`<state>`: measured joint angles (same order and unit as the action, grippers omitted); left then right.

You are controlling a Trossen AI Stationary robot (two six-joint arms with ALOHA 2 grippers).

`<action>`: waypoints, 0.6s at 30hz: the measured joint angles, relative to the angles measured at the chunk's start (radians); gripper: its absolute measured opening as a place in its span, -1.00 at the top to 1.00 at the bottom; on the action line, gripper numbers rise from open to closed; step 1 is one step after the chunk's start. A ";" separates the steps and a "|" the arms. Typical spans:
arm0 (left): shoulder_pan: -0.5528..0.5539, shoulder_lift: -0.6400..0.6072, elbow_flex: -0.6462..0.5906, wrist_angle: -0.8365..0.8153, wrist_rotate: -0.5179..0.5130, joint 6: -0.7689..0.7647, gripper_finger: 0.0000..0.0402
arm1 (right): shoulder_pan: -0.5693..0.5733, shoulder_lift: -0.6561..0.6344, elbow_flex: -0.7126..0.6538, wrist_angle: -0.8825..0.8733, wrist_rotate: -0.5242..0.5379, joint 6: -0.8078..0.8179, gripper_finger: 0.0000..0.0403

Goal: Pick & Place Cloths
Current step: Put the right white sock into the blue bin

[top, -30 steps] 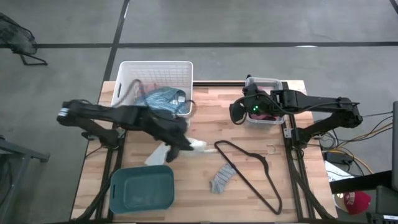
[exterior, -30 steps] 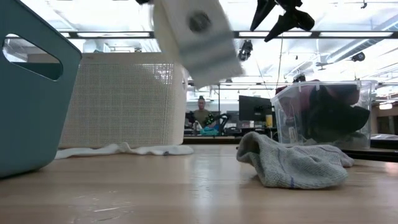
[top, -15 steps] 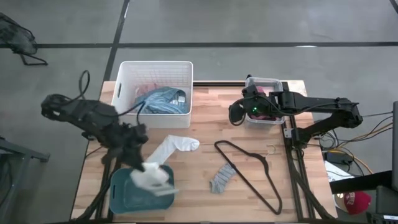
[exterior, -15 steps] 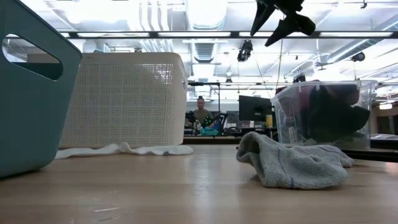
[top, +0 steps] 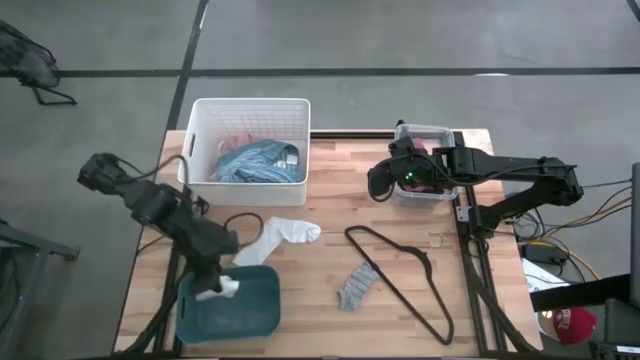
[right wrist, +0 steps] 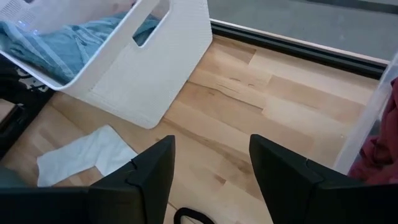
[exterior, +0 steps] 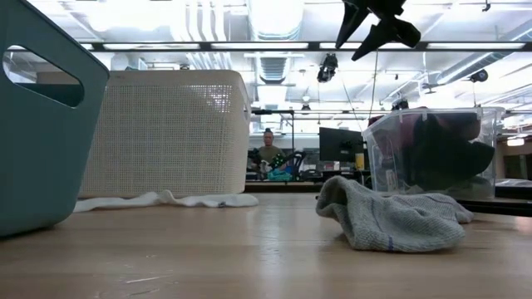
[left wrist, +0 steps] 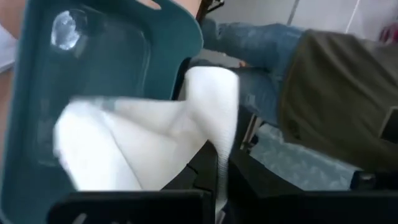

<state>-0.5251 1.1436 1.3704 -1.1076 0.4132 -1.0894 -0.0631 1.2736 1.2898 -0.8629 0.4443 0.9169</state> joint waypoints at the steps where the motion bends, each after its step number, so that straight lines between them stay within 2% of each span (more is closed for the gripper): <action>1: -0.001 0.016 -0.004 0.009 0.006 0.013 0.90 | 0.000 0.000 -0.001 0.008 0.000 0.000 0.01; 7: -0.002 0.113 -0.047 0.034 0.027 0.109 0.90 | 0.000 0.000 -0.004 0.027 0.000 -0.001 0.07; 12: -0.003 0.154 -0.114 0.031 0.068 0.109 0.89 | 0.000 0.000 -0.004 0.030 -0.001 -0.003 0.12; 18: -0.006 0.155 -0.166 0.028 0.064 0.087 0.68 | 0.000 0.000 -0.004 0.032 -0.009 0.000 0.20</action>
<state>-0.5312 1.2984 1.2039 -1.0800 0.4773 -1.0020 -0.0631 1.2736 1.2861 -0.8314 0.4355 0.9165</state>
